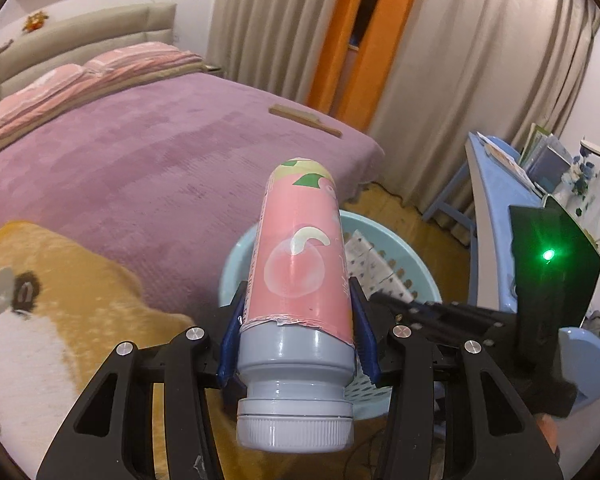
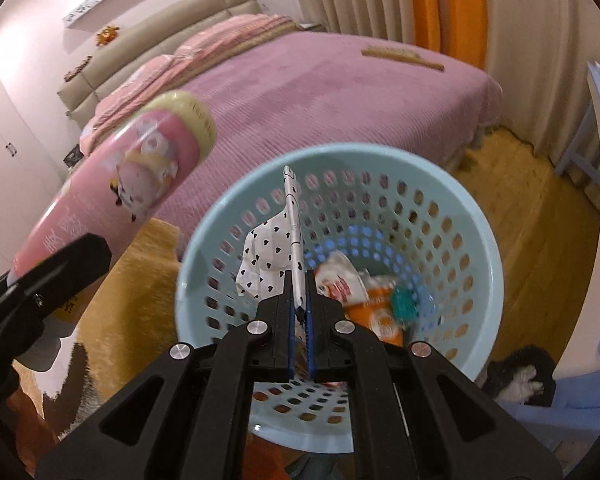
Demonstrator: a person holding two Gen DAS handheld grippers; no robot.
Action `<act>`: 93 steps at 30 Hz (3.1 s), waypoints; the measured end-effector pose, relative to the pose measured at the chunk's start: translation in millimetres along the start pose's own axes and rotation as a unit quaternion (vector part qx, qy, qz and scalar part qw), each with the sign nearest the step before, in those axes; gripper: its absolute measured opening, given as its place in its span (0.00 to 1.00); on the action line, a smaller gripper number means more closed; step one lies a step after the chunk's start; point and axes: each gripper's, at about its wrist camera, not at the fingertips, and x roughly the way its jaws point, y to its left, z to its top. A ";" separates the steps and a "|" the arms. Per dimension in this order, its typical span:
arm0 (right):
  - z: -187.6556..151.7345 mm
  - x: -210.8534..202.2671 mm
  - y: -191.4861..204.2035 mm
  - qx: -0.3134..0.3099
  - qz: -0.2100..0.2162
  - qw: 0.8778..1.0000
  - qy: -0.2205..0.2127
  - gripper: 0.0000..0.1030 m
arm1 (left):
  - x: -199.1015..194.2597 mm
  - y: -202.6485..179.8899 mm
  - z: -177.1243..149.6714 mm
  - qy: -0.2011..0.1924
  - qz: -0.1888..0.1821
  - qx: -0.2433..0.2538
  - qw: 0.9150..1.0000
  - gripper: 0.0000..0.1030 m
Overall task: Collect trash
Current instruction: 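Carry bottle and polka-dot bag to the basket and open both tools over it, then grasp the pink packet with the left tool while the right tool grasps the orange plastic bag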
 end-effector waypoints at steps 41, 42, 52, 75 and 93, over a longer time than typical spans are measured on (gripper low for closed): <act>-41.5 -111.4 189.1 -0.128 0.125 0.982 -0.055 0.77 | -261.1 127.0 -111.1 -0.113 0.197 -0.136 0.964 0.74; -43.2 -110.4 203.1 -0.137 0.127 0.981 -0.053 0.77 | -266.7 137.6 -115.2 -0.114 0.205 -0.143 0.962 0.74; -32.4 -69.9 323.2 -0.212 0.158 0.963 -0.053 0.79 | -284.7 256.6 -135.7 -0.113 0.249 -0.230 0.934 0.74; -25.8 108.8 453.9 -0.239 0.192 0.952 0.021 0.79 | -187.6 379.5 -136.0 -0.047 0.279 -0.265 0.922 0.72; -30.3 132.9 463.6 -0.238 0.229 0.943 0.037 0.33 | -179.9 364.1 -136.0 -0.043 0.298 -0.229 0.926 0.41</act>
